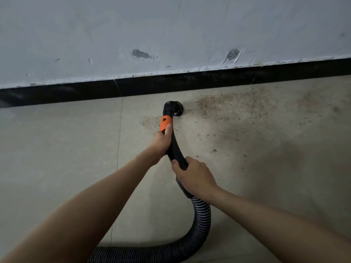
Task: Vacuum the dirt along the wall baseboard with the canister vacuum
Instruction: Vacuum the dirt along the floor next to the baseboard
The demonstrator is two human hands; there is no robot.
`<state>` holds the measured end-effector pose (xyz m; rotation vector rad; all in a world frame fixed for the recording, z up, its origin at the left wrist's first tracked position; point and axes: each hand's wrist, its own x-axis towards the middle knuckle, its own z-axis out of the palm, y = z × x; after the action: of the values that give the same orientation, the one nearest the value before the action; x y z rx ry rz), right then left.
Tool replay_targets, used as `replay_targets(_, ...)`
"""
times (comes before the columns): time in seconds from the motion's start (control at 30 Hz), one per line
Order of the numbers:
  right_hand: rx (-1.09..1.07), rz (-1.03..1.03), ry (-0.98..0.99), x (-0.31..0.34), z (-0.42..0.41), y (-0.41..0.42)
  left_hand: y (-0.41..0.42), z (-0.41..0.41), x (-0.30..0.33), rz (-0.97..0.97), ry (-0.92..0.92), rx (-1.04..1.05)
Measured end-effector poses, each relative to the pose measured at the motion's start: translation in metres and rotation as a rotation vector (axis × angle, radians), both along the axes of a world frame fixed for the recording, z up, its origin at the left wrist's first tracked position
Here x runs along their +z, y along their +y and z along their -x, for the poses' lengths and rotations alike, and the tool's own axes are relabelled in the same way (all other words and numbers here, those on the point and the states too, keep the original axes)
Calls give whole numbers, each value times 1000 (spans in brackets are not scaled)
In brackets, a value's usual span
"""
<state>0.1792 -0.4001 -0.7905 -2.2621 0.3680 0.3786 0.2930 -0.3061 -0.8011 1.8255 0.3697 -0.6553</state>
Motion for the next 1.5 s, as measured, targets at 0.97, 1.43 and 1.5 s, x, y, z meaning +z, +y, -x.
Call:
replay_targets(0.97,131,-261,192,14,-39,24,36,-7,26,136,-78,63)
replay_targets(1.43,227,-221,81,4,-35,79,94,-1,20,340,66,340)
replay_targets(1.5,227,-206,81,3,-32,78,94,2,16,358,61,376)
